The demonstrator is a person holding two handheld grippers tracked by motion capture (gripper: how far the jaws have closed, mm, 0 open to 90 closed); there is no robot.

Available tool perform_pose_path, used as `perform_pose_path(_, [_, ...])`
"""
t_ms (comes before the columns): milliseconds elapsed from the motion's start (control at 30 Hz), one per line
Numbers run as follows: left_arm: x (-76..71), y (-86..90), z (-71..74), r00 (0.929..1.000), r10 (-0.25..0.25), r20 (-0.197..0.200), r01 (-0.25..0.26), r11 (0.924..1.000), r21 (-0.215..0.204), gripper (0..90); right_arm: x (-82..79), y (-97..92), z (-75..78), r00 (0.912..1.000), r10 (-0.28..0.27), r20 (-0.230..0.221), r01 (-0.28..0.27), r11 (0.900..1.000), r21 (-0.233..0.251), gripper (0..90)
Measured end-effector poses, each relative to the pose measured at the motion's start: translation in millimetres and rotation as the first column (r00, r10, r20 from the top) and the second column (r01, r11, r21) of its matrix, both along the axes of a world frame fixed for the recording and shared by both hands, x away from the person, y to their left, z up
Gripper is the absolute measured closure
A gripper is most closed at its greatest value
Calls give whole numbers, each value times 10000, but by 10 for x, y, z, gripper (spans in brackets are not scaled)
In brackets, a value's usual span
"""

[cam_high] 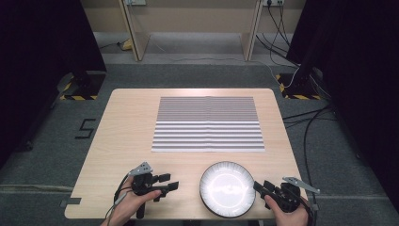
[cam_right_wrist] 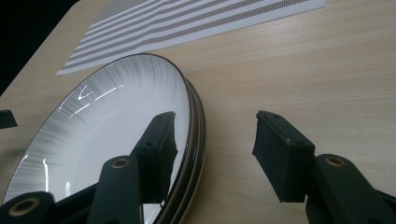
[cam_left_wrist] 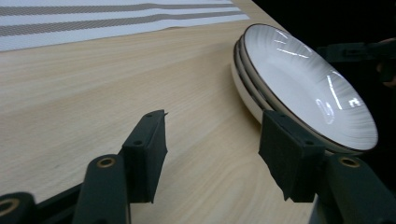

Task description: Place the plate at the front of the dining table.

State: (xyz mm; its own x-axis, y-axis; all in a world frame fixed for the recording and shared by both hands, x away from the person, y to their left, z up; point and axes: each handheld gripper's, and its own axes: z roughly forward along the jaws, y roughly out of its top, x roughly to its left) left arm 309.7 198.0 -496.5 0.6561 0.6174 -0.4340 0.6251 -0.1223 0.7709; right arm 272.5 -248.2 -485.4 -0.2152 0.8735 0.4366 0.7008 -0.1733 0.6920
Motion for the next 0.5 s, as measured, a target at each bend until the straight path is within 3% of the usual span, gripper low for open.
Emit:
perform_pose_path(67, [-6, -39, 22, 9998, -72, 176, 72, 10000, -36, 409, 3, -23, 16, 10000, 67, -16, -67, 9999, -86, 485])
perform_pose_path(167, [-6, -119, 75, 9998, -198, 74, 199, 9997, -127, 409, 6, -36, 31, 9996, 219, -160, -221, 9997, -116, 487])
perform_pose_path(233, [-3, -175, 115, 9992, -368, 155, 368, 9993, 3, 416, 7, -26, 60, 9978, 534, -404, -546, 9981, -289, 509])
perform_pose_path(500, [35, -463, 203, 9949, -1000, 130, 997, 9948, 220, 428, 38, 5, 179, 9944, 911, -534, -936, 9945, -464, 584])
